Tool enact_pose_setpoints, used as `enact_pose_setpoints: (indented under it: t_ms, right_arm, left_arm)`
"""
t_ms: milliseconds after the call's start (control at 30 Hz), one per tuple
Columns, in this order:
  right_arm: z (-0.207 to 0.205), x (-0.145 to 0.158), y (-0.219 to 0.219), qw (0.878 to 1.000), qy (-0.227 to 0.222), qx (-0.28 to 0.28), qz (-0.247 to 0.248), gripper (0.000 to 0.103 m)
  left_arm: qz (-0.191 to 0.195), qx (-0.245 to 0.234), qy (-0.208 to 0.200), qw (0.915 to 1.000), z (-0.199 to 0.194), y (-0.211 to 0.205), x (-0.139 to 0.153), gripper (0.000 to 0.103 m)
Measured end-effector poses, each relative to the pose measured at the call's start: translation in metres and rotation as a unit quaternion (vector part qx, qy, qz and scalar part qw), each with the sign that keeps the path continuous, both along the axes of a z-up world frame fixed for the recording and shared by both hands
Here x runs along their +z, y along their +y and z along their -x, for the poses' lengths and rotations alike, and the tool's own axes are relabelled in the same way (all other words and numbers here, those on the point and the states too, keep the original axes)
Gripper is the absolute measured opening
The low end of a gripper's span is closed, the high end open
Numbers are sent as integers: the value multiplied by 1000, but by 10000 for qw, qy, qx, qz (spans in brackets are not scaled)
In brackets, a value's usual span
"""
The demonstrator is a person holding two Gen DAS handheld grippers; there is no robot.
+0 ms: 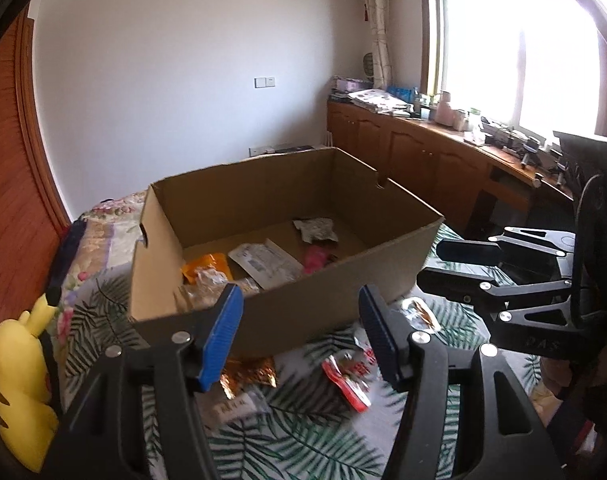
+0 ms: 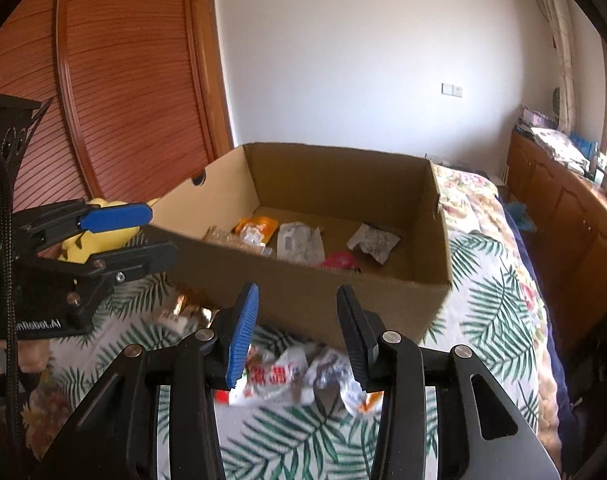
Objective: Organize snacks
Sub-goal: 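Move both grippers back down to the packets beside the box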
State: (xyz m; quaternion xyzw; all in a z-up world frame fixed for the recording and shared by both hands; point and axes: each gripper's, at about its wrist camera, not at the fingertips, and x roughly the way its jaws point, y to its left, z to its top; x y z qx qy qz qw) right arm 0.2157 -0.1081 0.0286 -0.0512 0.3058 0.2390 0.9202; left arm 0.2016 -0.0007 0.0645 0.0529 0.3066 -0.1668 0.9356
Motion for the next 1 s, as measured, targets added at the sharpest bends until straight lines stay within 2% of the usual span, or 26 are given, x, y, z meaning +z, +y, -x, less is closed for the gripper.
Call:
enact_pose_setpoints:
  t_ms: [400,767,1000]
  right_arm:
    - [2,-47,-11,9990,325,-20,293,41]
    - [-33,-81,-15,9962,716,-107,492,41]
    - [-51,-96,-15,9941,936,30,538,43]
  left_arm:
    - [-19,-33,129,9999,24,-5,-33,61]
    - [-136,-104,306,9994,23,-18,-61,61]
    - [-120,-152,431,9989,19,-26,-75,61]
